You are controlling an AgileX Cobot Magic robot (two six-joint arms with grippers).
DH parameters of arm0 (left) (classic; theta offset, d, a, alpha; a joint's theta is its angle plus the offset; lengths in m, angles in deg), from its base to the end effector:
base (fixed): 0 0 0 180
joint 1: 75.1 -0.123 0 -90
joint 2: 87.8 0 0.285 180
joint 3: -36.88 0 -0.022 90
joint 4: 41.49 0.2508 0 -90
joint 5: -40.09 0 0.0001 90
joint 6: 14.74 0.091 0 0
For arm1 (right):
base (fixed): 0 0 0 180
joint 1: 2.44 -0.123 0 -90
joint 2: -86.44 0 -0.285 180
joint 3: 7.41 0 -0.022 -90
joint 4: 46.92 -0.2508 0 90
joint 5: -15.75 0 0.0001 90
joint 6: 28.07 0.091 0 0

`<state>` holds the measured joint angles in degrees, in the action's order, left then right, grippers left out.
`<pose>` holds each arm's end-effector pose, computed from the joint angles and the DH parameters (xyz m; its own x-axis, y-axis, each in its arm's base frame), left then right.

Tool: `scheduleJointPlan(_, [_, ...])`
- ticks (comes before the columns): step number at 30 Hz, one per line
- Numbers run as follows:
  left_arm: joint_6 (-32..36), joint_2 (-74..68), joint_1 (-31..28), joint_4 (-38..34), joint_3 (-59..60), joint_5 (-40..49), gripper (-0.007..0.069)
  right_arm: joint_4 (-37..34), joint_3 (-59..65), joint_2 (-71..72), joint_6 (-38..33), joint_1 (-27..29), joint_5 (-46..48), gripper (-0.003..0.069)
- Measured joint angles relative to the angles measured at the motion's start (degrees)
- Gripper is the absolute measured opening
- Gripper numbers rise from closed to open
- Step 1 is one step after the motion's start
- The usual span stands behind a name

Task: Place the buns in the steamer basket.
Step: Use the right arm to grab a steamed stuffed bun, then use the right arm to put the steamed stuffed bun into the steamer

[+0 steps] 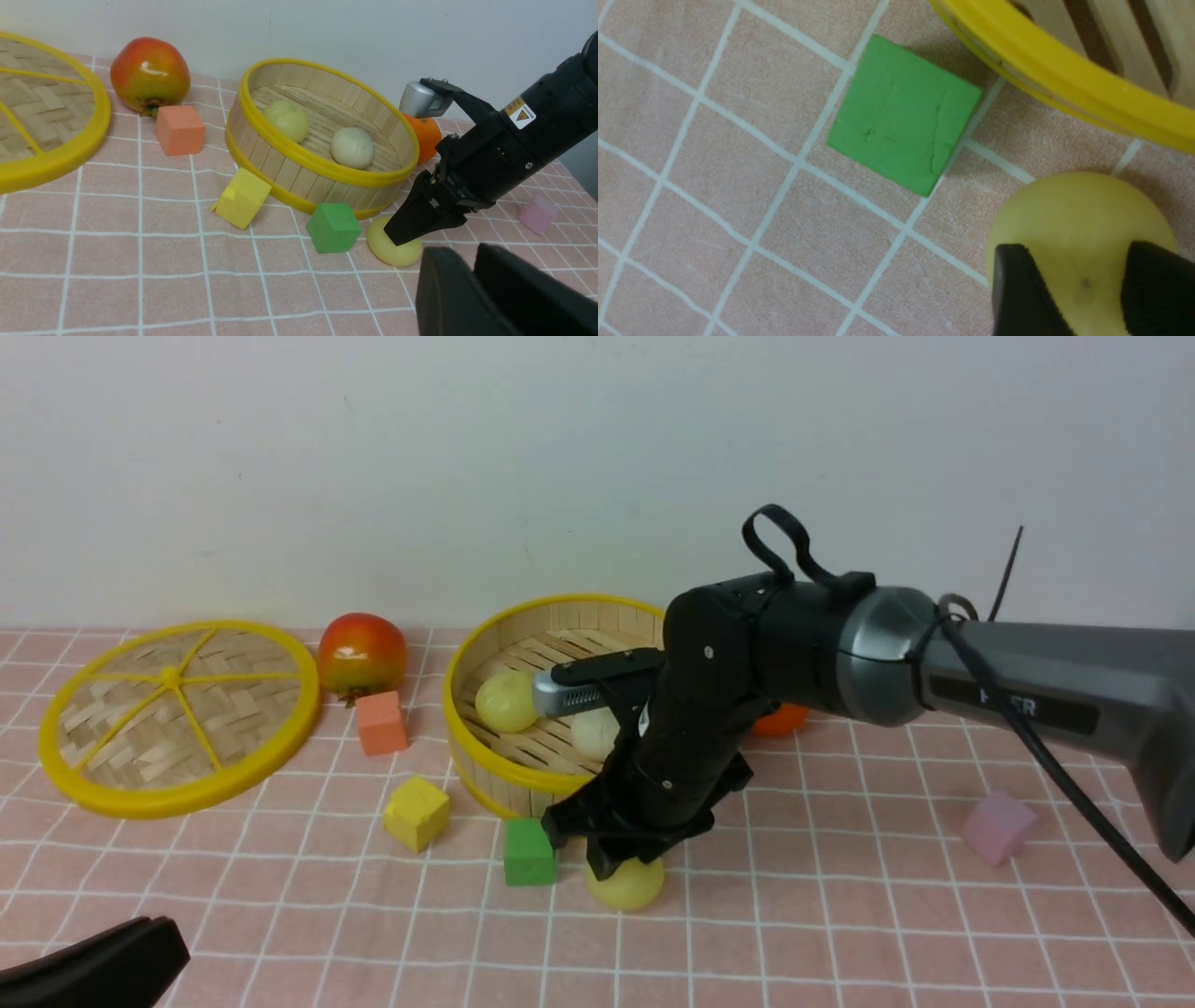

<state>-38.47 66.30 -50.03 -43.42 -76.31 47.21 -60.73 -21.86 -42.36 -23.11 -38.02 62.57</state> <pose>0.0767 -0.0363 0.2420 -0.3243 -0.3261 -0.8880 0.3184 0.8463 -0.4271 0.3537 0.2725 0.1773 -0.8969 -0.3383 -0.2848 -0.4090 0.8796 0.2430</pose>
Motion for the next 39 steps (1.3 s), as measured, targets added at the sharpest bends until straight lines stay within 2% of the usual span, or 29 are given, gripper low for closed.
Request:
scheduleJointPlan(2, [0.0,0.0,0.0,0.0,0.0,0.0,0.0110,0.1,0.0,0.0,-0.1,0.0,0.3,0.0271])
scheduleJointPlan(6, [0.0,0.0,0.0,0.0,0.0,0.0,0.0113,0.1,-0.1,0.9,-1.5,0.0,3.4,0.0100])
scheduleJointPlan(8, [0.0,0.0,0.0,0.0,0.0,0.0,0.0114,0.1,-0.3,1.8,-1.9,-0.1,4.9,0.0037])
scheduleJointPlan(10, [0.0,0.0,0.0,0.0,0.0,0.0,0.0117,-0.2,-0.9,3.7,-2.7,-0.1,7.9,0.0008])
scheduleJointPlan(14, [0.0,0.0,0.0,0.0,0.0,0.0,0.0121,-0.8,-3.0,7.7,-3.2,-0.1,11.5,0.0007])
scheduleJointPlan(18, [0.0,0.0,0.0,0.0,0.0,0.0,0.0126,-0.5,-7.2,10.9,-3.4,1.0,7.0,0.0007])
scheduleJointPlan(24, [0.0,0.0,0.0,0.0,0.0,0.0,0.0132,-0.1,-10.8,5.4,-5.9,5.0,-13.6,0.0011])
scheduleJointPlan(31, [0.0,0.0,0.0,0.0,0.0,0.0,0.0139,-0.1,-14.3,-5.1,-6.0,6.9,-19.5,0.0032])
scheduleJointPlan(37, [0.0,0.0,0.0,0.0,0.0,0.0,0.0146,1.0,-15.0,-9.2,-6.0,7.7,-22.5,0.0120])
scheduleJointPlan(39, [0.0,0.0,0.0,0.0,0.0,0.0,0.0148,1.5,-15.0,-9.7,-6.0,7.7,-22.9,0.0196])
